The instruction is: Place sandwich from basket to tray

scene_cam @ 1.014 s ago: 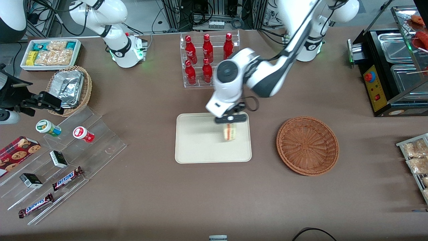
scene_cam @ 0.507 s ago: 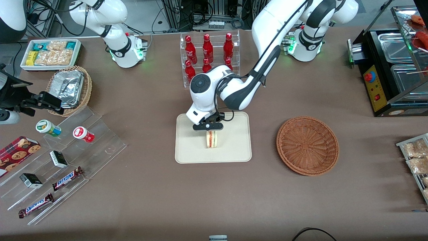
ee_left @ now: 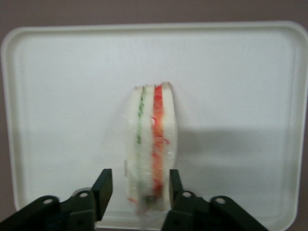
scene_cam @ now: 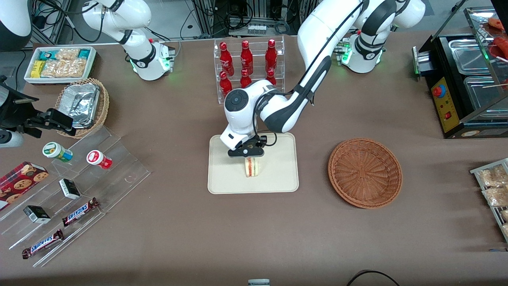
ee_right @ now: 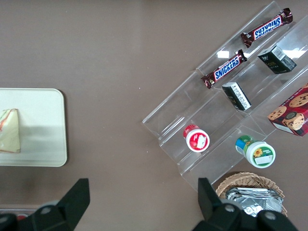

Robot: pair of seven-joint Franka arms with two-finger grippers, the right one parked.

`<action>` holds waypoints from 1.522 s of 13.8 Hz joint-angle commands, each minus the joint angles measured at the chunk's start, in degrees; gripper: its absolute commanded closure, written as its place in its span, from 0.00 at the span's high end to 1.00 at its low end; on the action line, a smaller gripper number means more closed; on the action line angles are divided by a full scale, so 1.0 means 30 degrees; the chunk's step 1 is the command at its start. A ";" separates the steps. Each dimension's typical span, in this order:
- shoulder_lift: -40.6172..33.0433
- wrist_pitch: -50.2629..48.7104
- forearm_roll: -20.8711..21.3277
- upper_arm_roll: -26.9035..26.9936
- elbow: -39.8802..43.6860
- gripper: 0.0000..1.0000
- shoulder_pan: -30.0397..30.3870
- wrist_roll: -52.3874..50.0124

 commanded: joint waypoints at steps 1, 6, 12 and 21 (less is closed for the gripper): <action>-0.3603 -0.3183 -0.1035 0.0058 -0.0356 1.00 0.1109 -0.0167; -0.8731 -0.8281 -0.1512 0.0058 -0.0677 1.00 0.4535 0.0154; -1.3160 -1.2157 -0.2039 0.0058 -0.2490 1.00 1.0186 0.7581; -1.5804 -1.2247 -0.3562 0.0468 -0.5162 1.00 1.5880 1.6475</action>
